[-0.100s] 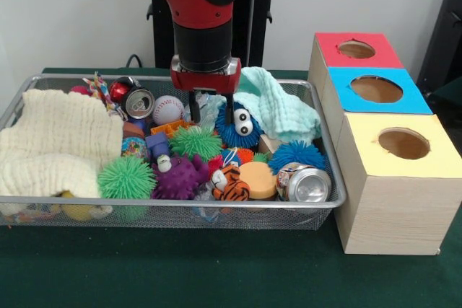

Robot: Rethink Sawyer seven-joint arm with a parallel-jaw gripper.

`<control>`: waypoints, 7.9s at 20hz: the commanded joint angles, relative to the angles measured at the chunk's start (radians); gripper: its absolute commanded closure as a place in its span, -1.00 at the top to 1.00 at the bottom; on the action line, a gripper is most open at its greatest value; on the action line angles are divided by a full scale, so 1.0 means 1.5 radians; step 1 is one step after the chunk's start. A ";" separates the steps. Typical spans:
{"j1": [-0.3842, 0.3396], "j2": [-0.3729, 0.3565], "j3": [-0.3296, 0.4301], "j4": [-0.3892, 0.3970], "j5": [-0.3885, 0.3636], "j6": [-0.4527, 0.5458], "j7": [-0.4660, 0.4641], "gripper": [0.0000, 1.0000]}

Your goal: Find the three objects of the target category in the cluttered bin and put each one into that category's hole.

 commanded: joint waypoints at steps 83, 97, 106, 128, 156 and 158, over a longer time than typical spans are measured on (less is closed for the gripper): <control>0.017 -0.033 -0.046 -0.009 0.021 0.149 0.042 1.00; 0.017 -0.081 -0.043 0.002 0.030 0.201 0.042 1.00; 0.015 -0.077 -0.039 -0.006 0.028 0.208 0.040 1.00; 0.016 -0.017 -0.039 -0.021 0.006 0.123 0.050 1.00; 0.008 0.021 -0.032 -0.037 -0.005 0.068 0.036 1.00; 0.008 0.020 -0.031 -0.038 -0.003 0.073 0.035 1.00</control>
